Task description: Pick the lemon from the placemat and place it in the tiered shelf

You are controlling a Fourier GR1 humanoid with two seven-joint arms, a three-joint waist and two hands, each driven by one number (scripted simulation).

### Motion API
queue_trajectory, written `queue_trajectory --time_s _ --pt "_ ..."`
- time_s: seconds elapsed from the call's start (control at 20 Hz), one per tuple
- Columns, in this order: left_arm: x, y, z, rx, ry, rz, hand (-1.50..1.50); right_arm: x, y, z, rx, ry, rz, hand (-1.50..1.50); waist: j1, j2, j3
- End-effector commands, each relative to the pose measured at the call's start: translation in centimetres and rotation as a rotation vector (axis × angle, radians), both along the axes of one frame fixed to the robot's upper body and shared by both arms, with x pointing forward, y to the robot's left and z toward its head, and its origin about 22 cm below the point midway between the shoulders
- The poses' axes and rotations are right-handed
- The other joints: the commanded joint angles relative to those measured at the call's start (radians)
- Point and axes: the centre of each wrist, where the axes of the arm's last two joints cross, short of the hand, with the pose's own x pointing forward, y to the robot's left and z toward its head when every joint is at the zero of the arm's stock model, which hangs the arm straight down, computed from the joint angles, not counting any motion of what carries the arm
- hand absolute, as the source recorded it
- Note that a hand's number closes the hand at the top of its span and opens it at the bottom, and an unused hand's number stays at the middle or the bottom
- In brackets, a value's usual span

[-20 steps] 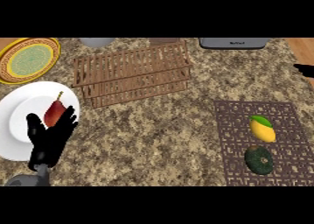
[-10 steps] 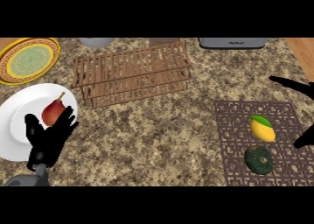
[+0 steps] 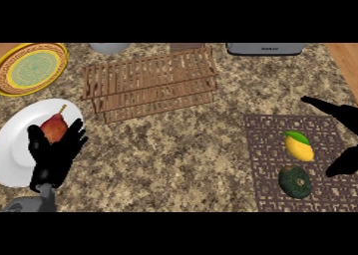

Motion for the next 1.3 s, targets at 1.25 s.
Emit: queue_trajectory --time_s 1.25 --pt "0.6 -3.8 -1.3 0.012 -0.019 -0.031 0.0 1.7 2.2 -9.1 -0.049 -0.082 -0.061 -1.5 0.003 0.003 0.0"
